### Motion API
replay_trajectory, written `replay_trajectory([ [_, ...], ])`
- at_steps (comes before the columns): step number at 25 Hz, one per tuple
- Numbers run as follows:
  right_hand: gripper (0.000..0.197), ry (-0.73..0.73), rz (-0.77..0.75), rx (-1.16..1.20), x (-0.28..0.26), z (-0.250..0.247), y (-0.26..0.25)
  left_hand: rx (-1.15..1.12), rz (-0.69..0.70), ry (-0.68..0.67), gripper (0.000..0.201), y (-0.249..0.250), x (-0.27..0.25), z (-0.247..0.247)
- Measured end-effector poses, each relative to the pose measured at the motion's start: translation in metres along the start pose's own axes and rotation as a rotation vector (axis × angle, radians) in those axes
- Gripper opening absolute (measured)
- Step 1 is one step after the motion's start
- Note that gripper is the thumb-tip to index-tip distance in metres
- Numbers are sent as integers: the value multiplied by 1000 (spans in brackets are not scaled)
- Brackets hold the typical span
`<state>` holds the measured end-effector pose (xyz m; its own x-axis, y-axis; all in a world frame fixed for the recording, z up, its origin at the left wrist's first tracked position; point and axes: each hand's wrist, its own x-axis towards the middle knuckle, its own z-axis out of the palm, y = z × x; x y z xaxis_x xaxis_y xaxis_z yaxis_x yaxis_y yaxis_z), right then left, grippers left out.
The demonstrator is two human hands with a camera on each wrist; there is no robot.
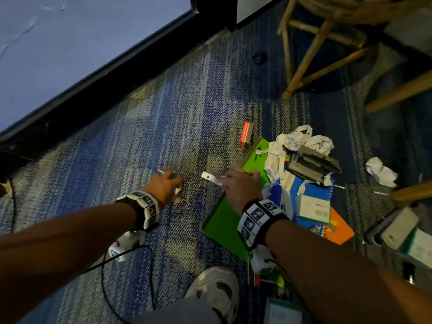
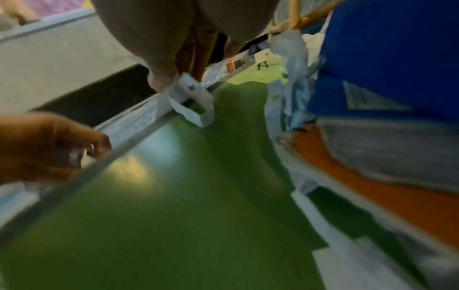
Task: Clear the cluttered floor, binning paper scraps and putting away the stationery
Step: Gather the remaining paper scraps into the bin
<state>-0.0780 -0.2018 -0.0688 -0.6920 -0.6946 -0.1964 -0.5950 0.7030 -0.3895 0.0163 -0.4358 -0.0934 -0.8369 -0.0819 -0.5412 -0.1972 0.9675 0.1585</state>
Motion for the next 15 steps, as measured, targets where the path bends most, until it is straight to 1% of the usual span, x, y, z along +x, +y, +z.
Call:
replay_trajectory([
  [2,22,249,-47,208,-10,-11,6,1,45,-76,31,3,1,-2],
  [3,18,367,-41,295,-17,-19,10,5,49,-97,25,7,0,-4],
  [4,17,440,-6,373,-23,-27,14,-10,51,-90,20,10,-1,-6],
  [6,19,528,94,419,-37,-45,32,-30,49,-17,12,23,-3,-18],
  [7,19,571,151,435,-45,-54,46,-51,31,15,13,32,-2,-26],
  [9,19,603,295,508,-64,-67,77,-140,26,86,19,64,1,-45],
  [10,21,606,341,491,-73,-71,93,-207,54,126,17,85,3,-51],
  [11,23,599,381,453,-79,-74,106,-280,97,148,13,106,6,-54],
  [12,25,585,413,426,-84,-76,117,-343,176,154,14,126,12,-52],
  [13,25,563,424,408,-87,-79,125,-369,247,129,23,143,21,-45],
  [14,26,543,413,394,-90,-84,131,-368,314,76,36,158,30,-36],
  [15,26,525,400,379,-93,-91,136,-356,348,5,48,172,39,-30],
])
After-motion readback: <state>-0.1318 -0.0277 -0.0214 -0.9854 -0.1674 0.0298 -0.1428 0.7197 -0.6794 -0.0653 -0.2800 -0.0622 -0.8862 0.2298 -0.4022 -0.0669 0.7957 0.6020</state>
